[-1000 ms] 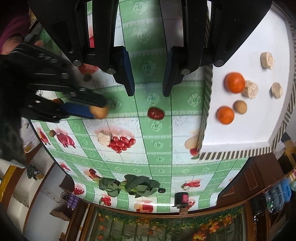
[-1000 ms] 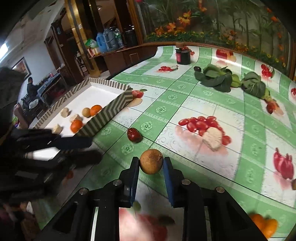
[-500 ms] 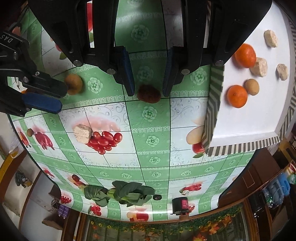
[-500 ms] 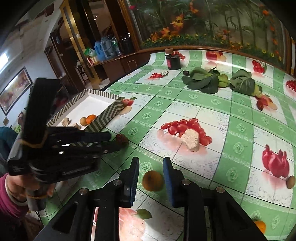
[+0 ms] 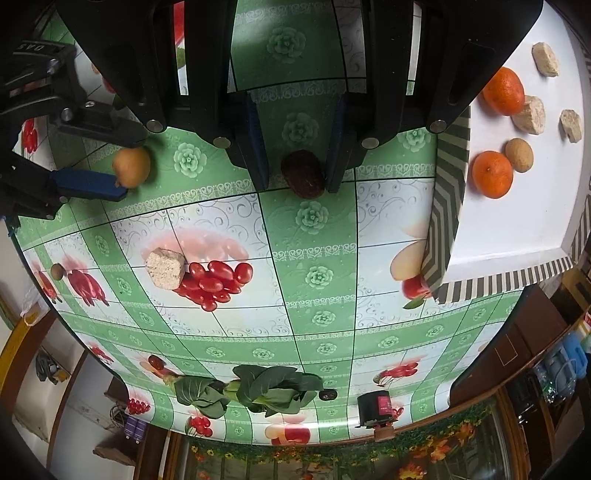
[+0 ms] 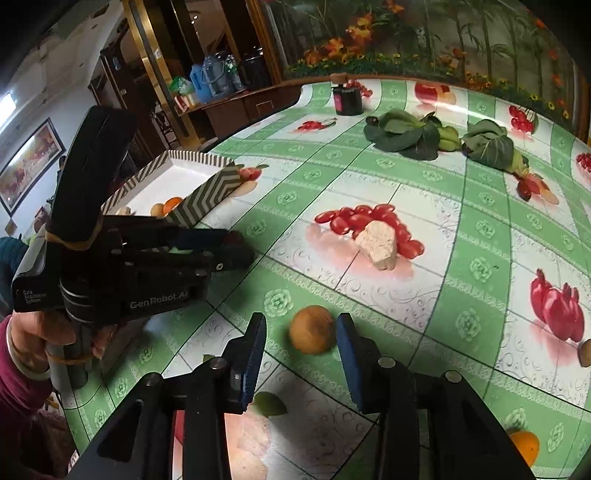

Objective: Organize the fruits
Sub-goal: 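Grasp a brown round fruit with the right tool while the left tool grasps a dark red date, then carry the brown fruit and date over the white tray and open both tools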

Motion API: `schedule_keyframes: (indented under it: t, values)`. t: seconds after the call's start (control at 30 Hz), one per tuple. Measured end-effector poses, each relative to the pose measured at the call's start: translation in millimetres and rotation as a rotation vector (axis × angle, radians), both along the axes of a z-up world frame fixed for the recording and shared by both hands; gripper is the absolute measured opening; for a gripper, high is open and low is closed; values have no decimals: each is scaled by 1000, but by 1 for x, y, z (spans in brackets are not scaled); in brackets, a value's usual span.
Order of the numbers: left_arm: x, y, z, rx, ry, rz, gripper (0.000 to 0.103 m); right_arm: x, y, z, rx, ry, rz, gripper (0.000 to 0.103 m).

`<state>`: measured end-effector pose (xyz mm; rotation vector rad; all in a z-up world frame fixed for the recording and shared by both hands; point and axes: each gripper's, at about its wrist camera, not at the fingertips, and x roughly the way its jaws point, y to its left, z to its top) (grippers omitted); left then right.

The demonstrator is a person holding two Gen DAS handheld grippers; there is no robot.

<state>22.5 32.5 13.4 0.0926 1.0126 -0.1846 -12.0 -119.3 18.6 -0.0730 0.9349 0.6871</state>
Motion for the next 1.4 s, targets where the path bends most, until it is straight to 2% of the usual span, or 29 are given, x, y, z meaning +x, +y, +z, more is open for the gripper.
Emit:
schedule_keyframes:
  t: [0.17, 0.3, 0.37, 0.63, 0.97, 1.4]
  values:
    - [1, -5, -1, 5, -13, -9, 31, 1, 2, -9, -24, 0, -9, 38]
    - [0, -7, -1, -15, -29, -34, 30, 2, 2, -9, -6, -13, -21, 27]
    - [-4, -8, -2, -13, -44, -47, 19, 1, 3, -9, -14, -23, -20, 27]
    - [-19, -5, 10, -38, -67, -46, 19, -4, -1, 4, 13, -41, -31, 27]
    - [-55, 11, 40, -38, -137, -3, 19, -23, 7, 25, 86, -50, -41, 27]
    - [-90, 63, 59, 1, -195, 101, 19, -47, 55, 47, 94, -83, 28, 26]
